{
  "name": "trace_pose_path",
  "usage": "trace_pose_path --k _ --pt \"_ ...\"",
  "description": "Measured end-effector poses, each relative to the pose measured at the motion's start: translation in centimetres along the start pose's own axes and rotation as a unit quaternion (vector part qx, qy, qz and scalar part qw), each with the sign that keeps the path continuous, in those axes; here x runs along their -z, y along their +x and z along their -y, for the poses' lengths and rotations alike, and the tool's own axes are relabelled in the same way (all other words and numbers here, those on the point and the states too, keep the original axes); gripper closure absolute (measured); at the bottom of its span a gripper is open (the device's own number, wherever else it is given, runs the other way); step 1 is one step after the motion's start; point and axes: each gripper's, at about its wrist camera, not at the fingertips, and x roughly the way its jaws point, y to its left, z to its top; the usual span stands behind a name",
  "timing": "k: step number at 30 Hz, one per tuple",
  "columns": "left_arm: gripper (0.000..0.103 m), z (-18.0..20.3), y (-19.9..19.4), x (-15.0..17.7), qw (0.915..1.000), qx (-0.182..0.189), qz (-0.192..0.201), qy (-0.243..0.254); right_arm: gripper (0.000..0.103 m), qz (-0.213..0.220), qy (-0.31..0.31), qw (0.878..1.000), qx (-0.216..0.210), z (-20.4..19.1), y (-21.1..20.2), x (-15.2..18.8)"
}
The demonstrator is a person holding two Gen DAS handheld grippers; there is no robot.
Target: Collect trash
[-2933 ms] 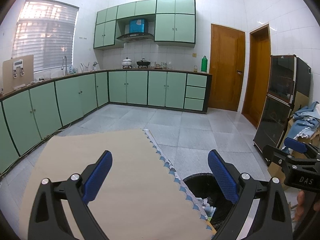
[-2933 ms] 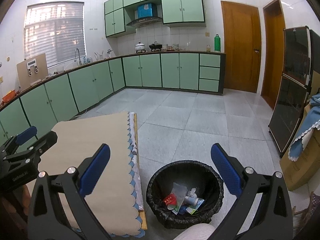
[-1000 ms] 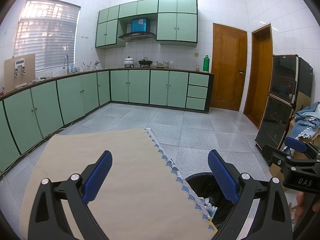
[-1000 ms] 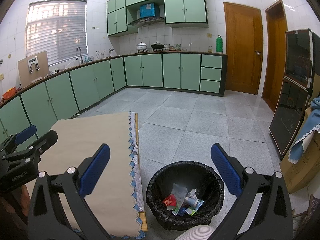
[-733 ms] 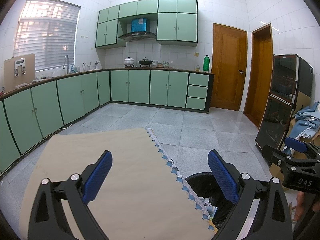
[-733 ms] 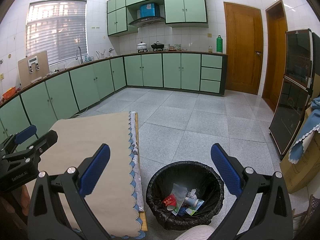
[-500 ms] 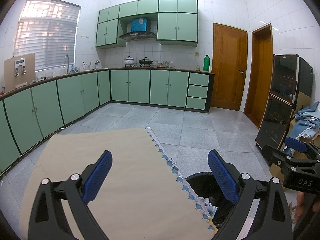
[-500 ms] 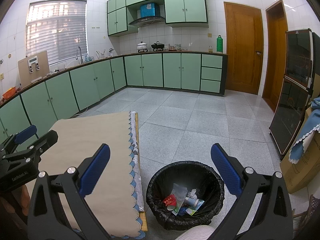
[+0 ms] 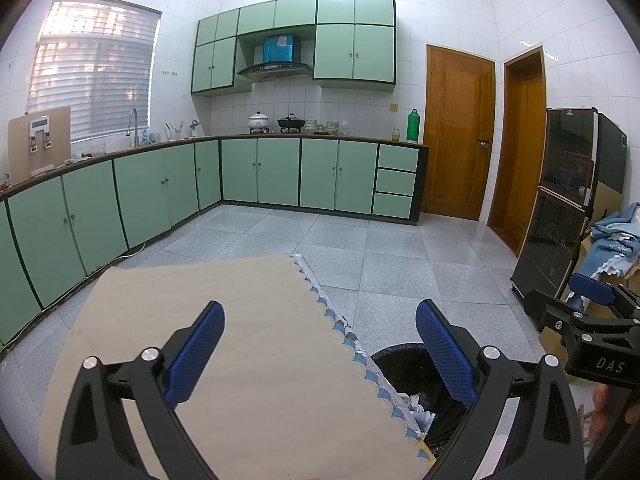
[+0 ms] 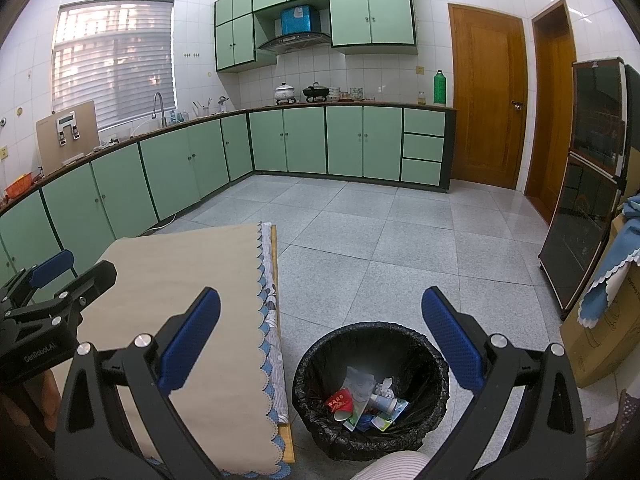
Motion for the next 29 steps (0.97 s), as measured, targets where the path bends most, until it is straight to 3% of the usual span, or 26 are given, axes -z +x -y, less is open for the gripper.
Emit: trace_pose_path --k 29 --pt "0.009 0.2 0.1 0.2 1.0 -0.004 -0.007 -0.003 0.005 0.002 -0.003 1.0 0.005 0.9 0.6 0.4"
